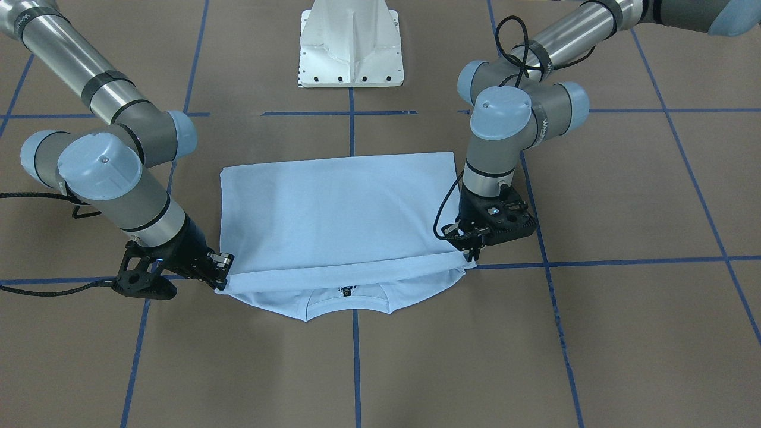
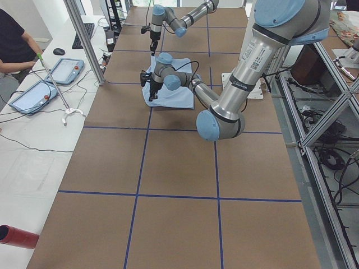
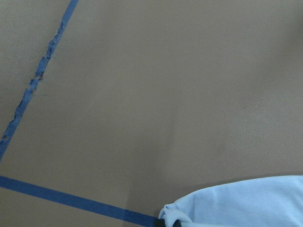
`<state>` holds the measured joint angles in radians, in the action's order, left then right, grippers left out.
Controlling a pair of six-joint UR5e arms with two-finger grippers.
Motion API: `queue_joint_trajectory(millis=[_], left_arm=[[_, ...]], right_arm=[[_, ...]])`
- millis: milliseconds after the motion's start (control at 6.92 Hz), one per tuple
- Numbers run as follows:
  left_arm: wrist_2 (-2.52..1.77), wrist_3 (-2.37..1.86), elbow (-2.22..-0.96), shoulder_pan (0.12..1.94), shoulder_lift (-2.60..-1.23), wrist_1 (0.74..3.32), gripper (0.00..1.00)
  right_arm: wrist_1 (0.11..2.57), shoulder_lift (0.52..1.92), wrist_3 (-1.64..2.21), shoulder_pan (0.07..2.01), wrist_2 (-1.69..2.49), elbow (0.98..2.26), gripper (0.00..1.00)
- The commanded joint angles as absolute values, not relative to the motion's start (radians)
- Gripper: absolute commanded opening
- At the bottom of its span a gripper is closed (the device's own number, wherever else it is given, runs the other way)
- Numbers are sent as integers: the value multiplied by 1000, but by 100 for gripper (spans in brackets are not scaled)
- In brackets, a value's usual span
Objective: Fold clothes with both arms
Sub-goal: 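Lay the hem at the collar and open both grippers, then grasp the folded shirt edge with the right gripper and drag it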
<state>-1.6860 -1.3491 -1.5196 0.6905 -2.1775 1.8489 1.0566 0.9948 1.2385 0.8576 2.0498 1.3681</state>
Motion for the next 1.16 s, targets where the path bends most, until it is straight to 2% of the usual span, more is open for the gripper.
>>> queue_joint_trajectory(millis=[0, 289, 722, 1011], left_arm=[[-1684, -1351, -1525, 692, -2195, 1845, 100], [-1686, -1354, -1531, 692, -2197, 1844, 100], [-1689, -1396, -1577, 683, -2195, 1838, 100], [-1689, -1402, -1594, 672, -2195, 1838, 100]], right_arm=[[1054, 996, 1208, 861, 2054, 1361, 100], [941, 1067, 1192, 864, 2095, 1414, 100], [950, 1298, 1255, 754, 2105, 1705, 100], [951, 1428, 1255, 659, 2034, 1799, 100]])
